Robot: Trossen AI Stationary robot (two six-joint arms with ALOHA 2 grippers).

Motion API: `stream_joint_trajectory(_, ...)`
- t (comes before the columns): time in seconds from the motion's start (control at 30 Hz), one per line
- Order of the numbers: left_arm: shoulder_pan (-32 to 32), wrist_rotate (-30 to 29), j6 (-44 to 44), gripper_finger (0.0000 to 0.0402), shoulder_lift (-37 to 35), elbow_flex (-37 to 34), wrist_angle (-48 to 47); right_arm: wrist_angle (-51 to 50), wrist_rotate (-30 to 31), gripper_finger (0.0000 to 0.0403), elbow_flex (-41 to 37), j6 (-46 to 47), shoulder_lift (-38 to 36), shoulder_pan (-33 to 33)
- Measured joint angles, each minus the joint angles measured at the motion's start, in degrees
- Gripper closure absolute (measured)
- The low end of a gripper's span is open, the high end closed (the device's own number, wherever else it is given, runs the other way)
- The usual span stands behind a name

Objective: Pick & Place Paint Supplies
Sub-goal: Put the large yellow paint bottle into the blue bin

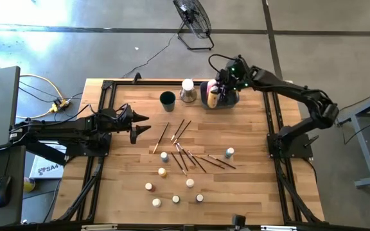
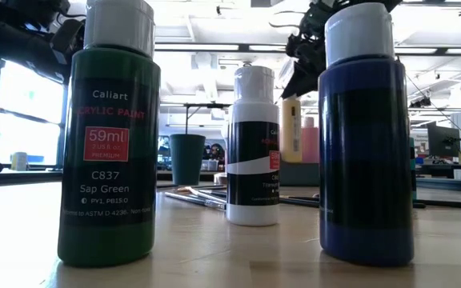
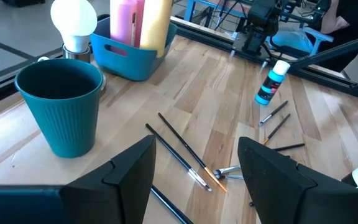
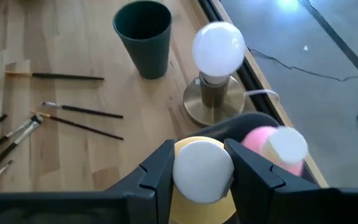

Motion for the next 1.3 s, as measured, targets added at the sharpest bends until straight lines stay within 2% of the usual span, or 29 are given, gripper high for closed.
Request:
stream_joint_trajectory(0.47, -0.02, -0.11, -1.33, 0.0176, 0.02, -0.02, -3.30, 4.49, -0.25, 0.0280, -0.19, -0.29, 2.20, -0.22)
stream_joint_trajectory(0.7, 0.00, -0.26, -1.51, 0.0176, 0.01, -0.02, -3.31, 4.84, 0.06, 0.0288, -0.21, -0.71, 6.56, -0.22)
stream_joint_trajectory(0.93, -0.01, -0.24, -1.51, 0.0176, 0.00, -0.02, -3.31, 7.09, -0.07, 0.0276, 0.03, -0.55, 10.14, -0.22)
stream_joint_trajectory(1.1, -0.02, -0.24, -1.42, 0.0176, 0.00, -0.02, -3.32, 6.46, 0.14, 0.0278, 0.01, -0.60, 9.94, -0.22)
stream_joint_trajectory(1.3, -0.02, -0.22, -1.31, 0.0176, 0.02, -0.02, -3.33, 4.00, 2.01, 0.0253, -0.19, -0.71, 8.01, -0.17)
